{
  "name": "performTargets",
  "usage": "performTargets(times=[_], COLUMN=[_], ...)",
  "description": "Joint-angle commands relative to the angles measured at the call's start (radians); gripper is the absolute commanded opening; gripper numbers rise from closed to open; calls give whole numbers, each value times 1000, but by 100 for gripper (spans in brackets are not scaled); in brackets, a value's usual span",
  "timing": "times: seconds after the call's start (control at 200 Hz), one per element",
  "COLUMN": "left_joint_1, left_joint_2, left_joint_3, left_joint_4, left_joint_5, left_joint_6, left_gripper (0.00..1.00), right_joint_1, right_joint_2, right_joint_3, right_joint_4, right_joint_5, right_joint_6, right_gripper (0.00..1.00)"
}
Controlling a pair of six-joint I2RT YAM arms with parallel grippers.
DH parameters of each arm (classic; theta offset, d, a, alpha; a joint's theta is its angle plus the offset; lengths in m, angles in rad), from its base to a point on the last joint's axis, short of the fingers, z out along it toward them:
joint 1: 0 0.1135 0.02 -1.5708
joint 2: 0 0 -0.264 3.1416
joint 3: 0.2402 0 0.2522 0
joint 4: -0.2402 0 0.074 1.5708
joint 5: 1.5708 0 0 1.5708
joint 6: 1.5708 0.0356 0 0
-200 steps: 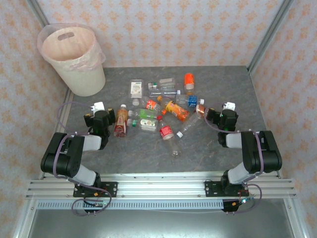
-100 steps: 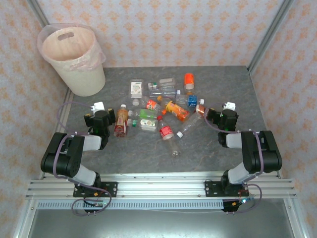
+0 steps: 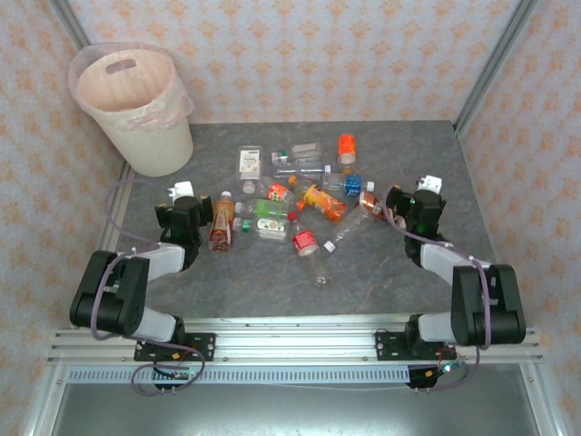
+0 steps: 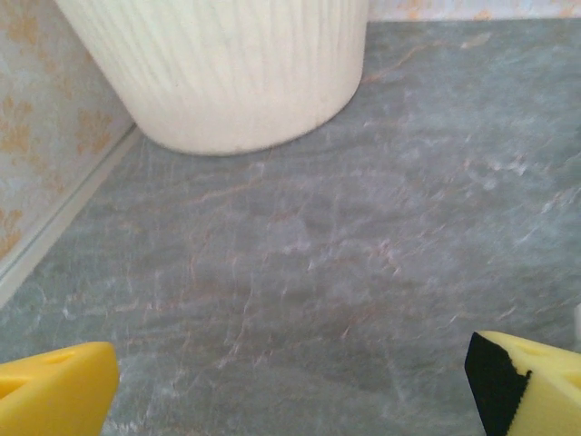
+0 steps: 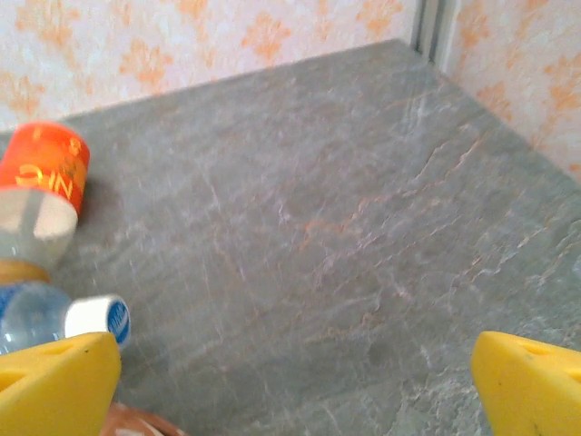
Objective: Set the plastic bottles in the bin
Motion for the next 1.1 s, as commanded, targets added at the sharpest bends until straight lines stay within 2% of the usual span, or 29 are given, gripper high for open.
performTargets(times=[0.0, 0.11, 0.18, 0.255, 0.34, 0.52, 0.58, 0.686, 0.746, 0.821, 0.941, 1.026, 1.096], left_joint_1=[-8, -27, -54, -59, -61, -69, -87, -121, -144, -160, -230, -259, -260], left_joint_2=[-114, -184, -229, -272, -302, -279, -252, -207, -184, -152, -140, -122, -86], left_joint_3=[72, 77, 96, 135, 192, 302, 323, 353, 366, 398, 409, 416, 439], left_joint_4=[-210, -323, -412, -516, -658, -945, -994, -1038, -1047, -1083, -1101, -1100, -1122], left_joint_5=[-10, -67, -143, -115, -103, -31, -13, 6, 18, 49, 63, 105, 136], left_joint_6=[-19, -109, -150, -207, -331, -643, -704, -782, -829, -893, -977, -976, -914], left_gripper=[100, 100, 100, 100, 100, 100, 100, 100, 100, 100, 100, 100, 100], right_joint_1=[-6, -5, -5, -6, -5, 0, 14, 43, 60, 135, 327, 409, 459], right_joint_2=[-63, -109, -131, -132, -131, -132, -131, -89, -75, -86, -132, -199, -241], right_joint_3=[56, 130, 183, 219, 248, 263, 266, 304, 315, 310, 253, 193, 155], right_joint_4=[-186, -394, -529, -646, -733, -813, -848, -935, -963, -986, -997, -950, -914], right_joint_5=[95, 153, 159, 138, 32, -307, -334, -315, -368, -422, -362, -360, -354], right_joint_6=[129, 261, 334, 412, 456, 577, 602, 545, 524, 478, 411, 418, 407], right_gripper=[99, 99, 99, 99, 99, 100, 100, 99, 100, 100, 99, 99, 99])
